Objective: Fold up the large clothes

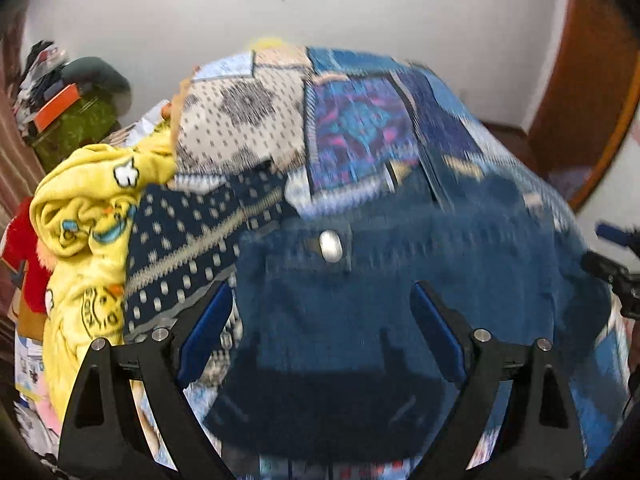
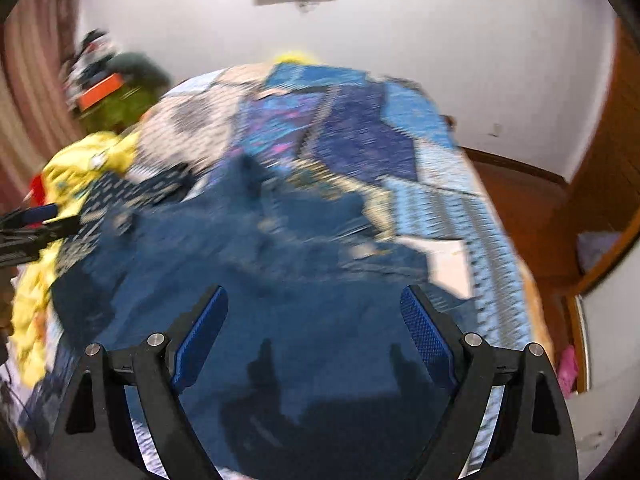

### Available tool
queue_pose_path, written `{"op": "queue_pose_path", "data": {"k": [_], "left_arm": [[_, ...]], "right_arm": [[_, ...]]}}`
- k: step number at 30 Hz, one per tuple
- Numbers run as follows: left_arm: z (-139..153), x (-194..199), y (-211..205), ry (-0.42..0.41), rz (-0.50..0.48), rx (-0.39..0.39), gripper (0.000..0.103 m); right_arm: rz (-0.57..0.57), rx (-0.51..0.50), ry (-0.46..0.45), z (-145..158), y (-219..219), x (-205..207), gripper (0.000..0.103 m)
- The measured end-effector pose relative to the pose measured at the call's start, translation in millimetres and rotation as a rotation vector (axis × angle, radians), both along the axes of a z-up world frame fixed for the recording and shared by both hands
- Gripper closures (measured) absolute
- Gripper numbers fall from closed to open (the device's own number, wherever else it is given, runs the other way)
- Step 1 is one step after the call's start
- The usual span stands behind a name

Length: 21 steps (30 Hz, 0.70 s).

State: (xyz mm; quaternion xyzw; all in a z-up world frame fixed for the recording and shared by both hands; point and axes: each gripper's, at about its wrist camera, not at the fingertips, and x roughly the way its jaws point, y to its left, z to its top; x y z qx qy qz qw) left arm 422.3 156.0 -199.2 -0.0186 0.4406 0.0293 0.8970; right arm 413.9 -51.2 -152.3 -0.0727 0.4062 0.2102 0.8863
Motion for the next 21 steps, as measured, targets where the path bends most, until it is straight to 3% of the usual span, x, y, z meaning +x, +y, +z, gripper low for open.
{"op": "queue_pose_path", "data": {"k": [6,10,15,21], "left_arm": [[-33.0,-32.0,-19.4,0.085,-0.065,-0.057,0.012],[-58.1,-33.0,-31.2,0.136,-0.072,-0.012,0.012],[-69.1,-42.0,-24.9,0.104,-0.05,-0.007,0.008],[-66.3,-58.2,-14.0,0.088,-0.014,0.047,0.008]], "right_arm": [[0.152,-0.051,0.042,-29.8,51.8,-20.8,0.017],[0.182,-0.136,0.083,-55.6,64.1,-24.5,0.017],[0.171,-0.114,0.123,-61.9,34.3,-22.3,0.017],[0.059,-0.153,0.157,-65.2,-13.6,-19.5,0.017]]}}
